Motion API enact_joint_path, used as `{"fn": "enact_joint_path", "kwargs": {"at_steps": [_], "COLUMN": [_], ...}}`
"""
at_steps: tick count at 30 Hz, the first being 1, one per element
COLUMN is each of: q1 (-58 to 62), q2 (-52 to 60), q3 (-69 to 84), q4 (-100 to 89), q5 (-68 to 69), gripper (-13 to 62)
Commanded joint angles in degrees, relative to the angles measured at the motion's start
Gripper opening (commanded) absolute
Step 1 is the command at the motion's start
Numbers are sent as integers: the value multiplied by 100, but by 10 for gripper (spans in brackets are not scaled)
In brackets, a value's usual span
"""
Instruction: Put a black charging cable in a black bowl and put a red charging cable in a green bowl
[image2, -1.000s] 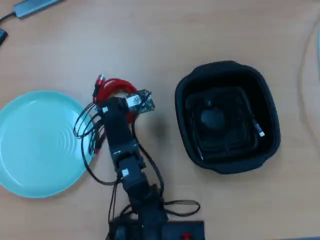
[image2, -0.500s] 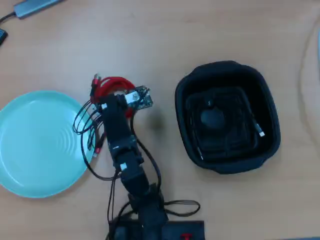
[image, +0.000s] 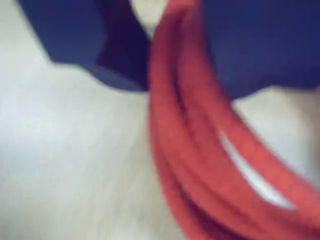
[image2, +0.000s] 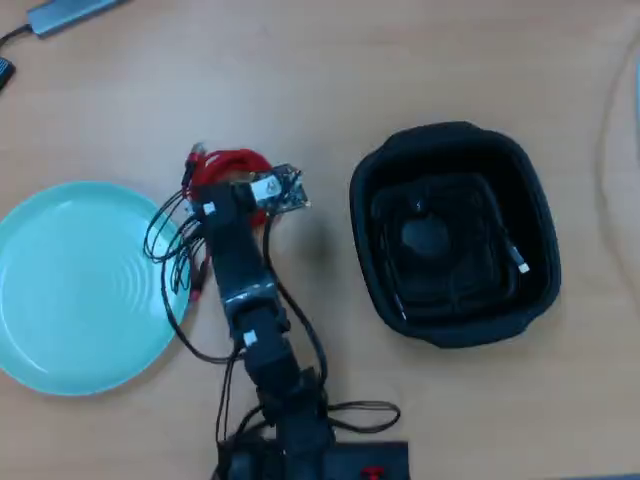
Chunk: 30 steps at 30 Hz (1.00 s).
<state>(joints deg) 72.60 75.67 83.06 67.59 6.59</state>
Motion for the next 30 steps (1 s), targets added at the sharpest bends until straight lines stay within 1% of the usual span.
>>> {"fn": "enact_joint_path", "kwargs": {"at_steps": [1, 8, 12, 15, 22, 30], "q1": [97, 369, 334, 255, -457, -1898], "q2": [1011, 2338, 2698, 2742, 2936, 3146], "q3": [-817, -782, -765, -773, -765, -580], "q4": [-202, -220, -220, -299, -519, -545], "q5": [-26, -176, -167, -176, -290, -299], "gripper": [-76, -76, -76, -76, -76, -76]}}
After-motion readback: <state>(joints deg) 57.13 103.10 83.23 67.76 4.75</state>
